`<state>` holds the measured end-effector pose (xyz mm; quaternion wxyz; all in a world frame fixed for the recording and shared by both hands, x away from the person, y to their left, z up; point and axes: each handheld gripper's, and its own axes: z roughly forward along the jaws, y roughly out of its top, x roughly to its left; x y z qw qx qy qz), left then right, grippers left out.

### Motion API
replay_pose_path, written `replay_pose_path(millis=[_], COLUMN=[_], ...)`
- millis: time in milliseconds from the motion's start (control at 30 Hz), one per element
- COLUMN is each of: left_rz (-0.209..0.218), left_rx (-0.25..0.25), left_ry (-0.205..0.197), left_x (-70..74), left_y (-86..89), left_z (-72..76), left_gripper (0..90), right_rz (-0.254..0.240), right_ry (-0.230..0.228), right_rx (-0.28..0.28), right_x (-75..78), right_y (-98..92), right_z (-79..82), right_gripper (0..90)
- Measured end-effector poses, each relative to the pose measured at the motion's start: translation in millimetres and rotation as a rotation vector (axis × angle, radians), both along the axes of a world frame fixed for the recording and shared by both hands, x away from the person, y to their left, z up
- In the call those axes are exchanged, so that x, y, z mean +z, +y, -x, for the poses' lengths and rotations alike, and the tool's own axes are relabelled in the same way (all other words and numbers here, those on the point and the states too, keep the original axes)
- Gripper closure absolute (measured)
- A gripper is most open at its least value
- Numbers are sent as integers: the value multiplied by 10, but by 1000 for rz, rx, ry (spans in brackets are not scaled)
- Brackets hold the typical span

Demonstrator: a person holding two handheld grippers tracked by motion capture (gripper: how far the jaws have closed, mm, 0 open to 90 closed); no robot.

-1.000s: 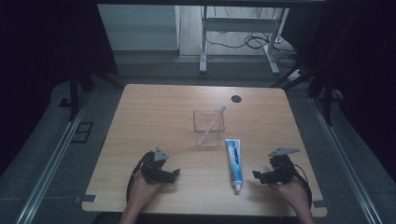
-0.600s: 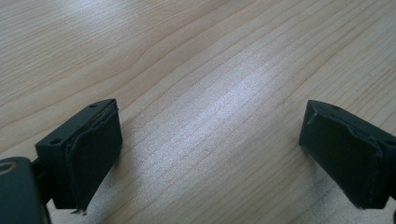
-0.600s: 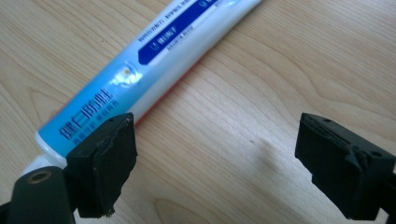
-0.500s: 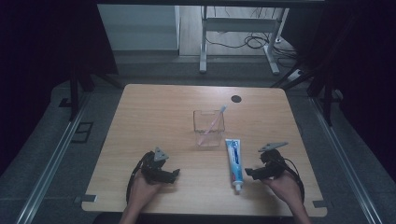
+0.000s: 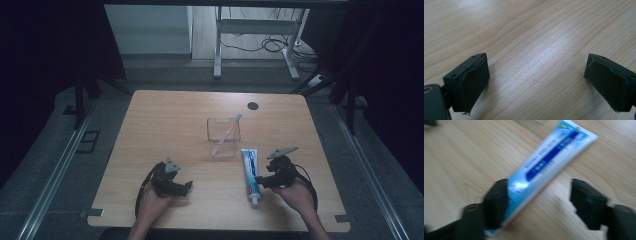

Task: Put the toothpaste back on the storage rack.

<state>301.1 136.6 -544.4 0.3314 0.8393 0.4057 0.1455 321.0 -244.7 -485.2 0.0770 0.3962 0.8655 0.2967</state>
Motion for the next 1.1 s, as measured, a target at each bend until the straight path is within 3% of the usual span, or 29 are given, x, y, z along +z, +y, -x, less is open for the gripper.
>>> replay_pose_path(millis=[233,400,667,1100], left_rz=[0,0,0,-1], left_rx=[0,0,0,-1], left_ry=[0,0,0,-1], left_x=[0,0,0,0], left_y=[0,0,0,1], left_z=[0,0,0,-1], left_gripper=[58,59,59,59], right_rz=[-38,-43,-37,-47], right_ry=[7,29,82,97], right_rx=[85,133,164,159], right_x=[31,-6,-138,-150], right_y=[156,297,406,332], right_z=[-11,-29,-26,-17], right_gripper=[721,853,871,874])
